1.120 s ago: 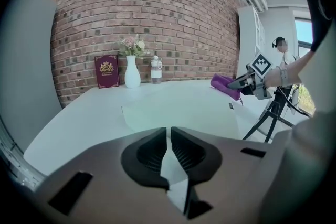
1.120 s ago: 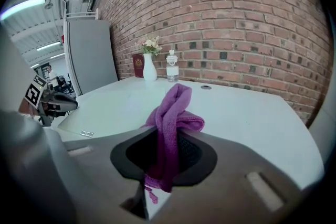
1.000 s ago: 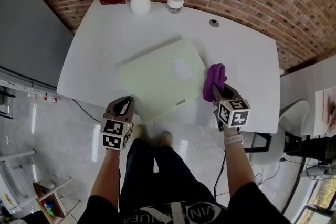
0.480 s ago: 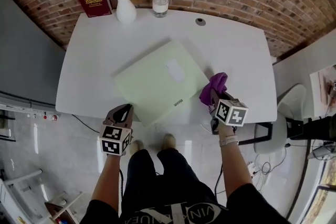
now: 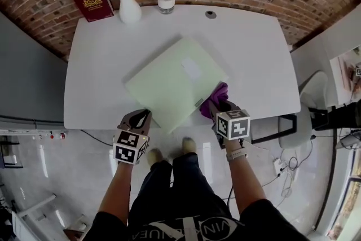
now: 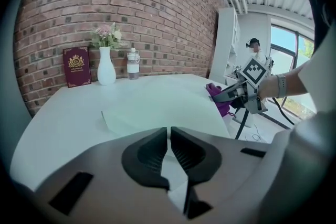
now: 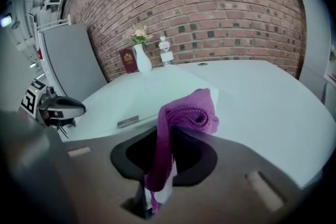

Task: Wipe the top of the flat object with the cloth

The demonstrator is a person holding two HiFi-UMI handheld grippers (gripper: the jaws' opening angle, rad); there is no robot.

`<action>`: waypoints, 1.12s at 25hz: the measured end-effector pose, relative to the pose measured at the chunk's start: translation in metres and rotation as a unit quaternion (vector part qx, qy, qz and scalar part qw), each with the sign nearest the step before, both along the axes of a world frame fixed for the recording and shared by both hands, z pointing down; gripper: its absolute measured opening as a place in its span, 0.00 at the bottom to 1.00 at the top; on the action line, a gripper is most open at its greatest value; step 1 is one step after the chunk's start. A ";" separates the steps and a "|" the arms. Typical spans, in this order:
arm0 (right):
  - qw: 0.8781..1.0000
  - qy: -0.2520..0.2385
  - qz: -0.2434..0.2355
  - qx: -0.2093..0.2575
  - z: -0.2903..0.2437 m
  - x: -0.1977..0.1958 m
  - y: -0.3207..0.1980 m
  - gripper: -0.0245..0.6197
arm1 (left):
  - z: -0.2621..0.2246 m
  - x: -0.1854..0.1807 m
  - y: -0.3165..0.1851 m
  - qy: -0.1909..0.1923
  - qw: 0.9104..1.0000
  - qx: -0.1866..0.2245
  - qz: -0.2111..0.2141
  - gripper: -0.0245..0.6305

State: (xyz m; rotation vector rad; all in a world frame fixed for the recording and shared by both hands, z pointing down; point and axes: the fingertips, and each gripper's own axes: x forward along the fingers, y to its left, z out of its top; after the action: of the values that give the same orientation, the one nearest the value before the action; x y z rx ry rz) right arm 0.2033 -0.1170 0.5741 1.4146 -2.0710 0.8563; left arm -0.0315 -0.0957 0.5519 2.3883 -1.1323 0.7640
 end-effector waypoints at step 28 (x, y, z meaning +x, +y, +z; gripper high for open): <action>0.978 0.006 -0.209 -0.016 -0.006 -0.173 0.125 0.14 | 0.000 0.001 0.001 0.034 0.997 -0.009 0.070 0.08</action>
State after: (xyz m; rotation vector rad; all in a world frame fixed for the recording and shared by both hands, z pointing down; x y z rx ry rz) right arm 0.0306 0.0083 0.5683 0.9099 -2.2198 0.6952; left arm -0.0307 -0.0951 0.5517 2.4799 -0.9342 0.7271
